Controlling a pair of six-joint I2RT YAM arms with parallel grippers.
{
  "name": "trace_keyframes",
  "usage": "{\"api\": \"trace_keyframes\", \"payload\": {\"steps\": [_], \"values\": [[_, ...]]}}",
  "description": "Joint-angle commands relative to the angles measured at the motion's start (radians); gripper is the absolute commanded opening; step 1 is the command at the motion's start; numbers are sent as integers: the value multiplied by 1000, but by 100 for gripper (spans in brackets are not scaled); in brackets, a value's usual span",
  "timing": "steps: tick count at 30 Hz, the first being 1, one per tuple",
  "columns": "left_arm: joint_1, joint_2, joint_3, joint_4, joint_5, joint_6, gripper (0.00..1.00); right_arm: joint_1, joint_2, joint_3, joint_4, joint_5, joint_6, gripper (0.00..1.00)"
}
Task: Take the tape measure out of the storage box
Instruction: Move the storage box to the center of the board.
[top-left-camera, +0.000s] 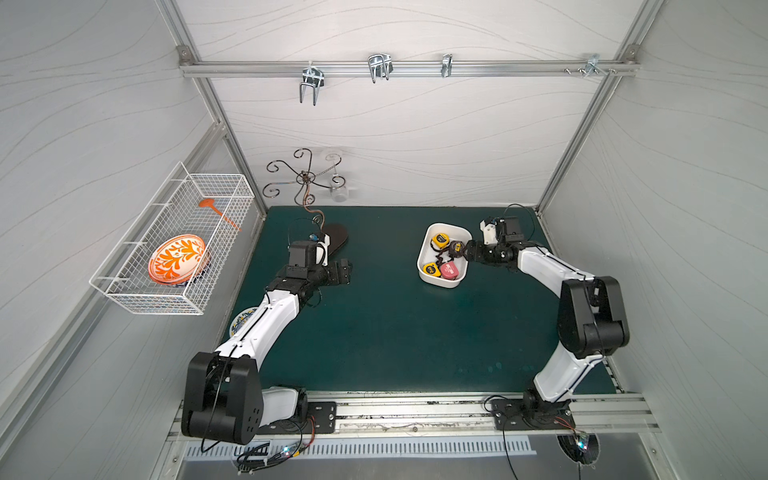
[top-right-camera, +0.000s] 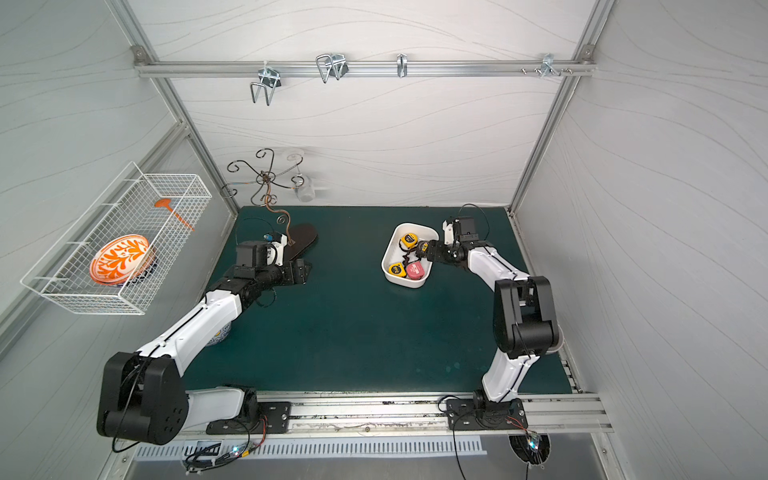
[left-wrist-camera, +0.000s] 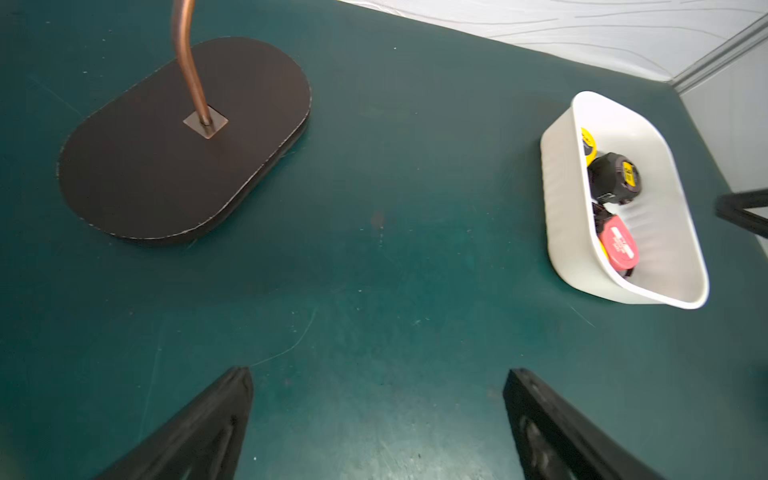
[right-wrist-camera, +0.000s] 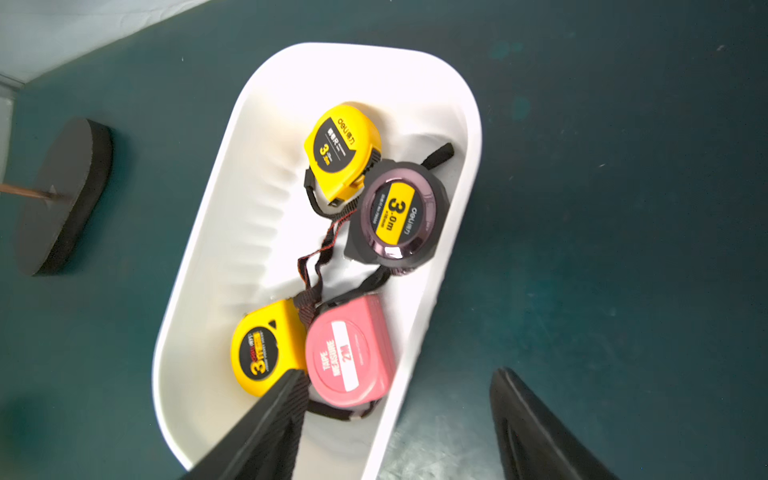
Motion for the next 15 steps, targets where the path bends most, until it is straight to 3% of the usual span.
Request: {"api": "trace_keyframes", "payload": {"steps": [1, 7, 11, 15], "values": [[-5, -17, 13, 6, 40, -13, 99, 19, 61, 74, -100, -25, 20, 64], [-10, -18, 18, 0, 36, -6, 99, 51, 116, 123, -150, 47, 5, 51], [-14, -19, 18, -1, 28, -5, 99, 57, 127, 126, -148, 53, 6, 37], [-18, -21, 19, -2, 21, -2, 99, 63, 140, 143, -165, 56, 0, 31]]}}
